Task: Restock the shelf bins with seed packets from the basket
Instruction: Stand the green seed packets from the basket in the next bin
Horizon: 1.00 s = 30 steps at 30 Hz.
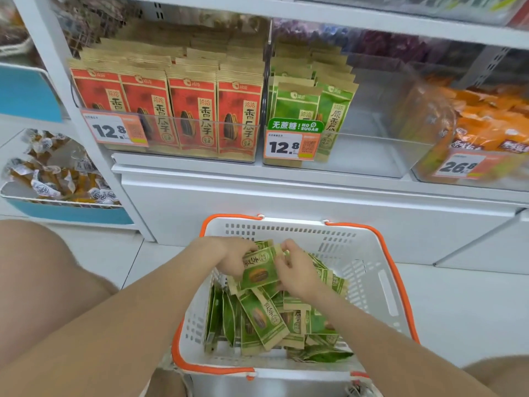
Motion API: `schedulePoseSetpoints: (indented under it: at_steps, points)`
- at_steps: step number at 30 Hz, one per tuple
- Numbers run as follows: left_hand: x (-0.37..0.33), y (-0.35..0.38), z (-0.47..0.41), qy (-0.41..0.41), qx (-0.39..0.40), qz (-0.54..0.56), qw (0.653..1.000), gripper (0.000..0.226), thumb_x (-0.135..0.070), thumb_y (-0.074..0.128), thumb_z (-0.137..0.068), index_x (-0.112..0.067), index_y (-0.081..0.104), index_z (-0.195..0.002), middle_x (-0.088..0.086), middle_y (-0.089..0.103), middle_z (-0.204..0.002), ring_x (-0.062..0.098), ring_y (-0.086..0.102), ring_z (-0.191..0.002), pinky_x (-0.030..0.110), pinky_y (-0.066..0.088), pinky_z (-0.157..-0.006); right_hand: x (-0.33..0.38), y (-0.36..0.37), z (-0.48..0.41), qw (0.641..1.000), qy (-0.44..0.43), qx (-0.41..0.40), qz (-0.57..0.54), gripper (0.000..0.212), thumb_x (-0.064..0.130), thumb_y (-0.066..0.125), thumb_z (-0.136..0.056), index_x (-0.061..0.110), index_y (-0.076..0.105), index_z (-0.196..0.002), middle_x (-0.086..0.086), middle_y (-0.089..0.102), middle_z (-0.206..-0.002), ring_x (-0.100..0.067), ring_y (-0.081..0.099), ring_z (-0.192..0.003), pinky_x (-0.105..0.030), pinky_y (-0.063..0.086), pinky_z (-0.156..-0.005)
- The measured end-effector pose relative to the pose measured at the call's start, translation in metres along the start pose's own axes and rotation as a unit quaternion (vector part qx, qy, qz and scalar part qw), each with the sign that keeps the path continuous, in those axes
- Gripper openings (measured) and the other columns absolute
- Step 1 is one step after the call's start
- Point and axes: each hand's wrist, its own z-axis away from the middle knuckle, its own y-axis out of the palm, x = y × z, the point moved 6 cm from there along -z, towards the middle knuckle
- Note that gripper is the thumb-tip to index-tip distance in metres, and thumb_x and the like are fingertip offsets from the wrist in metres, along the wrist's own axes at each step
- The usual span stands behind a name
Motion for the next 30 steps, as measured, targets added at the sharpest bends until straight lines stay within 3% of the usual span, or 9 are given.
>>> schedulePoseSetpoints:
  at_steps: [4, 8, 13, 17, 18, 20, 23, 28, 30]
  points:
    - [-0.001, -0.029, 0.004, 0.031, -0.078, 0.264, 0.961, 0.053, -0.040, 0.090, -0.080, -0.029, 0.063, -0.124, -0.005, 0.077, -0.112, 0.015, 0.077, -0.096, 0.041, 0.064, -0.089, 0.037, -0.061, -0.009, 0.987, -0.071, -0.105, -0.094, 0.011, 0.025, 0.050, -0.111, 0.022, 0.060, -0.112, -0.010, 0.075, -0.087, -0.028, 0.075, -0.068, -0.047, 0.062, -0.051]
    - [-0.032, -0.070, 0.032, 0.132, -0.161, 0.453, 0.867, 0.035, -0.021, 0.086, -0.088, -0.018, 0.071, -0.120, 0.004, 0.081, -0.105, 0.021, 0.078, -0.091, 0.034, 0.063, -0.075, 0.073, -0.110, -0.002, 0.940, -0.084, -0.233, -0.236, 0.018, 0.028, 0.067, -0.103, 0.012, 0.064, -0.111, -0.011, 0.077, -0.084, -0.029, 0.075, -0.069, -0.039, 0.060, -0.050]
    - [-0.062, -0.106, 0.060, 0.153, -0.285, 0.545, 0.774, 0.038, -0.024, 0.089, -0.082, -0.022, 0.074, -0.117, 0.003, 0.081, -0.101, 0.021, 0.078, -0.087, 0.042, 0.064, -0.074, 0.116, -0.138, 0.006, 0.920, -0.124, -0.198, -0.315, 0.023, 0.019, 0.075, -0.097, 0.010, 0.067, -0.117, -0.005, 0.081, -0.098, -0.021, 0.078, -0.088, -0.031, 0.061, -0.065]
    - [-0.061, -0.120, 0.075, 0.162, -0.342, 0.699, 0.607, 0.041, -0.031, 0.085, -0.076, -0.014, 0.075, -0.112, 0.006, 0.081, -0.100, 0.020, 0.076, -0.089, 0.030, 0.062, -0.071, 0.128, -0.156, 0.009, 0.949, -0.133, -0.100, -0.269, 0.042, 0.007, 0.087, -0.083, 0.009, 0.066, -0.119, -0.007, 0.081, -0.100, -0.022, 0.078, -0.090, -0.028, 0.060, -0.068]
    - [-0.065, -0.123, 0.078, 0.171, -0.353, 0.692, 0.606, 0.035, -0.029, 0.082, -0.083, -0.012, 0.075, -0.112, 0.008, 0.081, -0.100, 0.023, 0.077, -0.090, 0.031, 0.063, -0.072, 0.129, -0.153, 0.010, 0.967, -0.123, -0.048, -0.220, 0.044, 0.005, 0.089, -0.080, 0.010, 0.067, -0.118, -0.007, 0.081, -0.100, -0.022, 0.078, -0.087, -0.027, 0.059, -0.066]
    - [-0.076, -0.131, 0.086, 0.191, -0.418, 0.584, 0.669, 0.019, -0.024, 0.076, -0.095, -0.015, 0.078, -0.111, 0.004, 0.081, -0.099, 0.025, 0.078, -0.093, 0.039, 0.065, -0.077, 0.127, -0.140, 0.013, 0.984, -0.108, 0.039, -0.136, 0.039, 0.006, 0.089, -0.081, 0.013, 0.072, -0.116, -0.007, 0.081, -0.097, -0.024, 0.079, -0.085, -0.030, 0.061, -0.067]
    - [-0.098, -0.142, 0.101, 0.225, -0.513, 0.389, 0.731, 0.007, -0.028, 0.075, -0.097, -0.026, 0.082, -0.097, -0.013, 0.080, -0.087, 0.006, 0.074, -0.083, 0.026, 0.058, -0.076, 0.130, -0.137, 0.011, 0.980, -0.159, -0.016, -0.117, 0.024, 0.025, 0.080, -0.094, 0.022, 0.072, -0.116, 0.002, 0.080, -0.099, -0.015, 0.076, -0.089, -0.038, 0.063, -0.078]
    - [-0.101, -0.156, 0.113, 0.194, -0.593, 0.384, 0.680, 0.055, -0.053, 0.061, -0.101, -0.011, 0.074, -0.068, 0.001, 0.065, -0.056, 0.019, 0.054, -0.049, 0.035, 0.041, -0.050, 0.150, -0.151, 0.021, 0.937, -0.267, -0.210, -0.079, 0.024, 0.046, 0.051, -0.107, 0.030, 0.063, -0.094, 0.019, 0.067, -0.077, -0.004, 0.062, -0.070, -0.023, 0.046, -0.064]
    - [-0.110, -0.159, 0.110, 0.200, -0.551, 0.446, 0.676, 0.061, -0.048, 0.059, -0.104, 0.002, 0.069, -0.070, 0.006, 0.060, -0.055, 0.015, 0.050, -0.048, 0.028, 0.037, -0.047, 0.155, -0.156, 0.027, 0.917, -0.291, -0.262, -0.081, 0.036, 0.044, 0.041, -0.110, 0.027, 0.057, -0.082, 0.011, 0.059, -0.068, -0.008, 0.052, -0.061, -0.031, 0.042, -0.057]
